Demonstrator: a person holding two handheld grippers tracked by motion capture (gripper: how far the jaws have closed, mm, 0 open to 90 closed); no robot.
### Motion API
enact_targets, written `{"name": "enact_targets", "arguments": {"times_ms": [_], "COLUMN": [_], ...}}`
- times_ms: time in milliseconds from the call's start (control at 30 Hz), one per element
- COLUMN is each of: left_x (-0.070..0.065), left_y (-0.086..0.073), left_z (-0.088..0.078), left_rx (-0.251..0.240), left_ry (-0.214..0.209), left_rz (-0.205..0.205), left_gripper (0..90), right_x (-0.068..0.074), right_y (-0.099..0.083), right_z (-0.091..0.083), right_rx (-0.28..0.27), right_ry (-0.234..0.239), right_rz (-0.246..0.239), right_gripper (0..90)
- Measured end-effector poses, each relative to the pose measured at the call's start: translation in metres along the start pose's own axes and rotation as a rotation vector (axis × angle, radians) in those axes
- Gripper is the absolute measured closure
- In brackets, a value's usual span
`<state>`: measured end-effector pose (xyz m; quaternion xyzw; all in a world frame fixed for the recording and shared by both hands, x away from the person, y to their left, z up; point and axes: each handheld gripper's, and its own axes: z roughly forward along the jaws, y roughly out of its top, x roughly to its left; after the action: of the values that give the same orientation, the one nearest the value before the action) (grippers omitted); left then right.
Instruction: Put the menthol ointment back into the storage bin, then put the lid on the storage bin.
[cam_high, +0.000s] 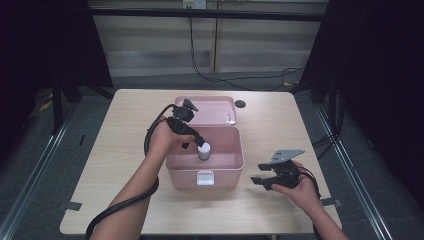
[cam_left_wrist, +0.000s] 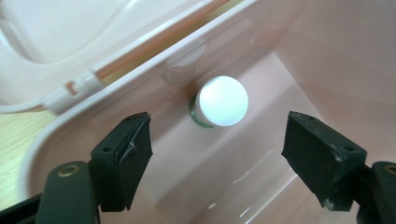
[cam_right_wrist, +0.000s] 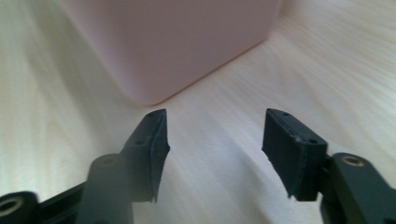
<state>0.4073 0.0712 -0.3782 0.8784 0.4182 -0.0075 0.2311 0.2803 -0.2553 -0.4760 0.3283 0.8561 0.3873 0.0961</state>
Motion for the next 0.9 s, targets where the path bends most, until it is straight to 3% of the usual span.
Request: {"name": "enact_targets", "arguments": {"times_ms": [367,500,833,900], "left_x": [0.007,0.009,0.012,0.012], "left_y": [-0.004,-0.004,-0.005,-0.005], "left_z": [-0.014,-0.016,-0.022,-0.024], "left_rx": [-0.007,-0.013,-0.020,-0.022], "left_ry": [0.006,0.003,0.007,0.000], "left_rz": [-0.003,-0.016,-0.010,-0.011], "left_gripper": [23.5,23.6,23.8,23.7], "right_x": [0.018,0.024,0.041,0.044], "right_y": [0.016,0.023,0.039,0.042], "right_z": [-0.008,-0.010,-0.012,-0.012], "right_rx": [0.073,0.101,0.181,0.188], "right_ry": [0.061,0.079,0.138,0.158], "right_rz": [-0.024,-0.020,-0.063,-0.063], "right_gripper": [56.8,66.1,90.0,90.0]}}
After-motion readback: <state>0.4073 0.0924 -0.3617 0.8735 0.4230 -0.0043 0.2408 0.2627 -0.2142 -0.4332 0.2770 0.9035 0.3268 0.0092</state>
